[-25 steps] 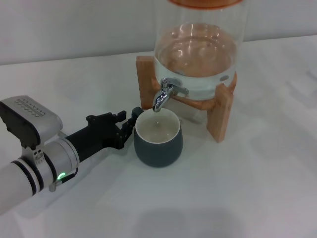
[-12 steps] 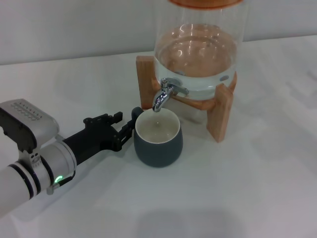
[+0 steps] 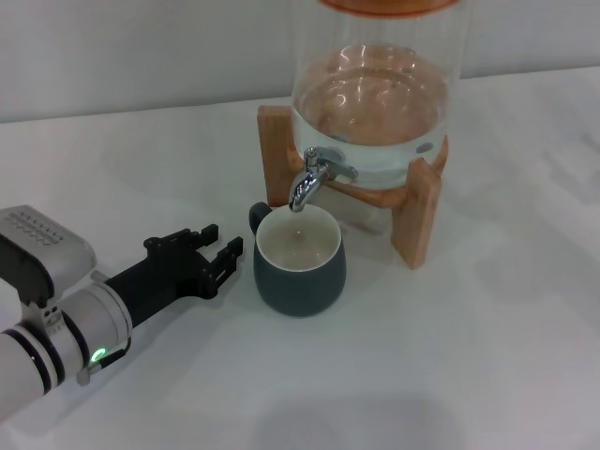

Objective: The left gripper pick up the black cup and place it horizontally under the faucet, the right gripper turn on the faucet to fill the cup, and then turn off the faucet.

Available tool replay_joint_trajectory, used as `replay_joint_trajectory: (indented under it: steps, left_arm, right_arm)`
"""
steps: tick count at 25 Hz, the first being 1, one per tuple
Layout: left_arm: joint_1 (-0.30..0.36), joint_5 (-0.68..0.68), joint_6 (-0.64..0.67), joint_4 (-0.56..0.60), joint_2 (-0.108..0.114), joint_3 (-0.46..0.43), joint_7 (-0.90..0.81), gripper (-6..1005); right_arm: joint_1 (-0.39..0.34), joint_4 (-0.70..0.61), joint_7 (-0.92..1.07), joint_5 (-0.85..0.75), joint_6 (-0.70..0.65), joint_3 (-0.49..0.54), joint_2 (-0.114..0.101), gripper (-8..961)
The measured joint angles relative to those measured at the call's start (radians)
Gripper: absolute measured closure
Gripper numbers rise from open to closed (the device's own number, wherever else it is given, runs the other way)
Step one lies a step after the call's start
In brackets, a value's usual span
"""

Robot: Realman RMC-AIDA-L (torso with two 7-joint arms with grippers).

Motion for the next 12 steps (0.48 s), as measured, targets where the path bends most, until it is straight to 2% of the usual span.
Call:
replay_joint_trajectory:
  steps: [4, 8, 12]
  left_arm:
    - [0.026, 0.002, -0.062, 0.012, 0.002, 0.0, -0.001, 573]
    - [0.083, 0.0, -0.17, 0.061, 0.005, 0.0, -0.013, 566]
    - [0.161, -0.003, -0.244, 0.163, 0.006, 0.001, -0.098, 559]
  right_arm:
    - [-0.002, 0.0, 0.0, 0.0, -0.002, 0.0, 0.0, 146]
    - [-0.003, 0.0, 0.0, 0.001, -0.003, 0.0, 0.0, 146]
    - [-0.001, 0.0, 0.0, 0.001, -0.005, 0.0, -0.001, 146]
